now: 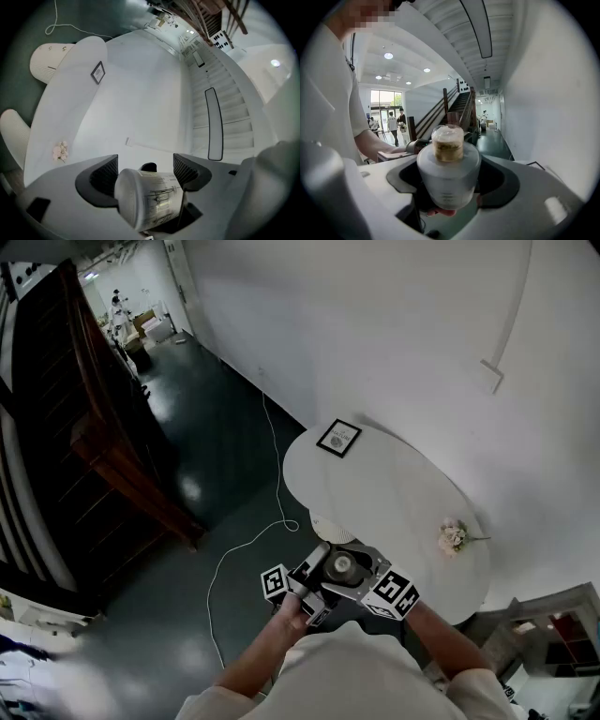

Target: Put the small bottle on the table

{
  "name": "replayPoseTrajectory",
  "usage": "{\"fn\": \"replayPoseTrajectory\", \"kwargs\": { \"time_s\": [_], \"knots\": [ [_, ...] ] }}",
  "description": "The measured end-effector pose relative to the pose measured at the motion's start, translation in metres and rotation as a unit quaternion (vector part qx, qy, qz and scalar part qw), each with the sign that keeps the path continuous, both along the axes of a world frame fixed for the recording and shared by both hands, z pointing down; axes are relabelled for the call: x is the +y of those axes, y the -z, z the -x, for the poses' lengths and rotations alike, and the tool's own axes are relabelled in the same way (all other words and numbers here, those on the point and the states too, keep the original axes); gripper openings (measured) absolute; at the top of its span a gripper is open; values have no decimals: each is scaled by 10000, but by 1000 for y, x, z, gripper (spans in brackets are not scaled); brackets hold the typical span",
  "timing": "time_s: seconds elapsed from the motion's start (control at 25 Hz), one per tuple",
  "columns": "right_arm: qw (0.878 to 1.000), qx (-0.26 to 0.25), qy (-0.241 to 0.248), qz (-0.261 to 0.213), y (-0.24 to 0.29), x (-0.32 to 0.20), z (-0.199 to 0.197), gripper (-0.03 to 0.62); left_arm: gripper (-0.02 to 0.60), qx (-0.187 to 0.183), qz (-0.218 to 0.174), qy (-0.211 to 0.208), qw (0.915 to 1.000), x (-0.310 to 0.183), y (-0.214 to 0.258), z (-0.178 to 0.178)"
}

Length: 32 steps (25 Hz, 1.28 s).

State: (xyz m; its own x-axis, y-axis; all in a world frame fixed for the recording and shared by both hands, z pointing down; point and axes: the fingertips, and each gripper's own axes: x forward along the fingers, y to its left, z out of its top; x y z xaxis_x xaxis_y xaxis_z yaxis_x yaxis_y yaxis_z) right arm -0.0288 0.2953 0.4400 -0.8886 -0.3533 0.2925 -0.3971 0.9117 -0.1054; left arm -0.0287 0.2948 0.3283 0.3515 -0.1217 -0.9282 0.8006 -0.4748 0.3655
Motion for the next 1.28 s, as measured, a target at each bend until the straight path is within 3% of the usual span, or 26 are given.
{"fn": "replayPoseTrajectory", "kwargs": {
  "time_s": [0.56,1.28],
  "knots": [
    [10000,19,-8,35,-1,8,12,350,359,49,27,28,10000,8,-2,12],
    [9995,-49,-291,117,-11,15,69,350,359,73,101,-133,9998,14,-13,71]
  ]
}}
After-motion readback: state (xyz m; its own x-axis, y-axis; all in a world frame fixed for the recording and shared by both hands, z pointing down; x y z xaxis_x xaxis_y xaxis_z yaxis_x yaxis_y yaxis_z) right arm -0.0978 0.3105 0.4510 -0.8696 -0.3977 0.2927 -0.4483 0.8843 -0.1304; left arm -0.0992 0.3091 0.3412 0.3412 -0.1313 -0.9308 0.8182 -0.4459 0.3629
